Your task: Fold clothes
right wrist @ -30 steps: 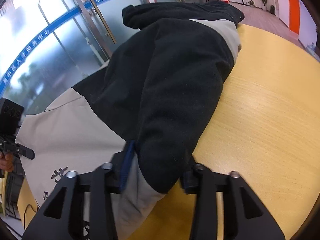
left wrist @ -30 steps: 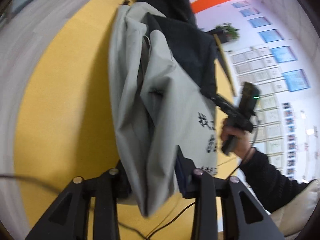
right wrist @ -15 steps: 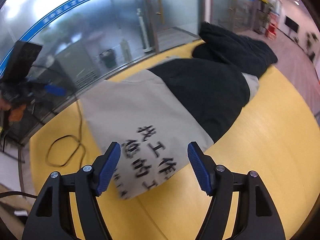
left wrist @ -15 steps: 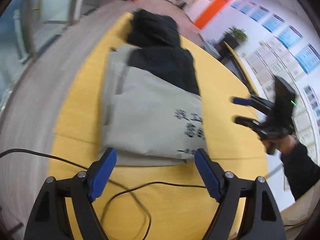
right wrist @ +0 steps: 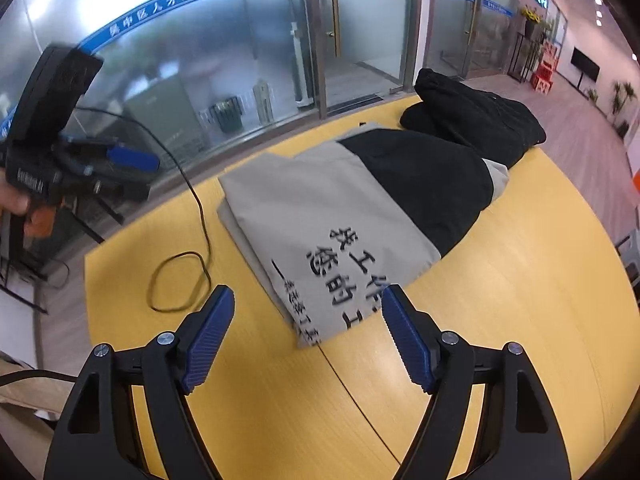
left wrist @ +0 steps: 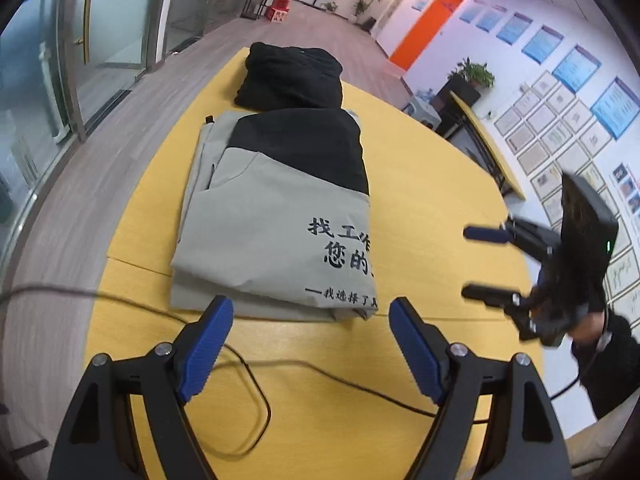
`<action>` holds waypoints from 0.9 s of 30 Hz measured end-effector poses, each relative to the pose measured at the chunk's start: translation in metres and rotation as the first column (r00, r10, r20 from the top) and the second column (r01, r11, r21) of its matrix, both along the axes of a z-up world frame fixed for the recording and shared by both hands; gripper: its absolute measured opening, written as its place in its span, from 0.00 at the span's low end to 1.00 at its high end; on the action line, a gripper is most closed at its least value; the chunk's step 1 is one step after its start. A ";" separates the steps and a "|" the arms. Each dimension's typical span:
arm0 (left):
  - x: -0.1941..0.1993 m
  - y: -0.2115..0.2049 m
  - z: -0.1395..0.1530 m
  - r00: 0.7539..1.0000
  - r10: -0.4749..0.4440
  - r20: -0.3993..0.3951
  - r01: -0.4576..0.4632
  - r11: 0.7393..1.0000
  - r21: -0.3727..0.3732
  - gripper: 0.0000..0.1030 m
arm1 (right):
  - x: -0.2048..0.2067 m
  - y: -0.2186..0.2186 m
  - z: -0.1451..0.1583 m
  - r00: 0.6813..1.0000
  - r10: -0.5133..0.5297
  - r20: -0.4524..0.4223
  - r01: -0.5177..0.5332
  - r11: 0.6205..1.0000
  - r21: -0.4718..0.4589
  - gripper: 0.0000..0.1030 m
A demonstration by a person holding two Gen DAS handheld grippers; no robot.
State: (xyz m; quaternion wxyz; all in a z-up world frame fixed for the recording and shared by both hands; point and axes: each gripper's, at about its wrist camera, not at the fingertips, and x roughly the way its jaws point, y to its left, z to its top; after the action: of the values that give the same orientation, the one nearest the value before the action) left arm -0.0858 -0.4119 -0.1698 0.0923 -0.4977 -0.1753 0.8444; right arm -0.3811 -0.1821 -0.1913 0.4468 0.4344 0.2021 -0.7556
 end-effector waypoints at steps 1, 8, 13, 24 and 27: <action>-0.006 -0.001 -0.009 1.000 -0.001 -0.014 0.001 1.000 -0.002 0.81 | 0.001 0.001 -0.006 1.000 0.005 0.002 -0.005 1.000 -0.018 0.75; -0.066 -0.002 -0.087 0.994 -0.047 -0.100 0.045 0.999 -0.025 0.81 | -0.005 -0.008 -0.065 0.997 0.073 -0.025 -0.075 0.995 -0.059 0.60; -0.070 -0.009 -0.155 1.000 -0.027 -0.002 0.027 0.999 -0.024 0.80 | -0.008 -0.032 -0.115 0.985 0.104 -0.136 -0.103 0.995 0.014 0.53; -0.038 0.011 -0.183 0.987 -0.124 -0.100 0.118 0.991 -0.066 0.79 | -0.006 -0.011 -0.175 0.997 0.074 0.029 -0.077 0.992 0.096 0.39; -0.038 0.013 -0.183 0.987 -0.121 -0.105 0.116 0.992 -0.057 0.79 | -0.014 -0.008 -0.148 0.996 0.088 0.026 -0.088 0.996 -0.007 0.39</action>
State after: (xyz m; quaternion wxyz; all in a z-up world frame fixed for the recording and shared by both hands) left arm -0.1241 -0.3991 -0.3527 0.1392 -0.4629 -0.1189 0.8673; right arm -0.3950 -0.1901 -0.3394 0.4835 0.4335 0.2127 -0.7301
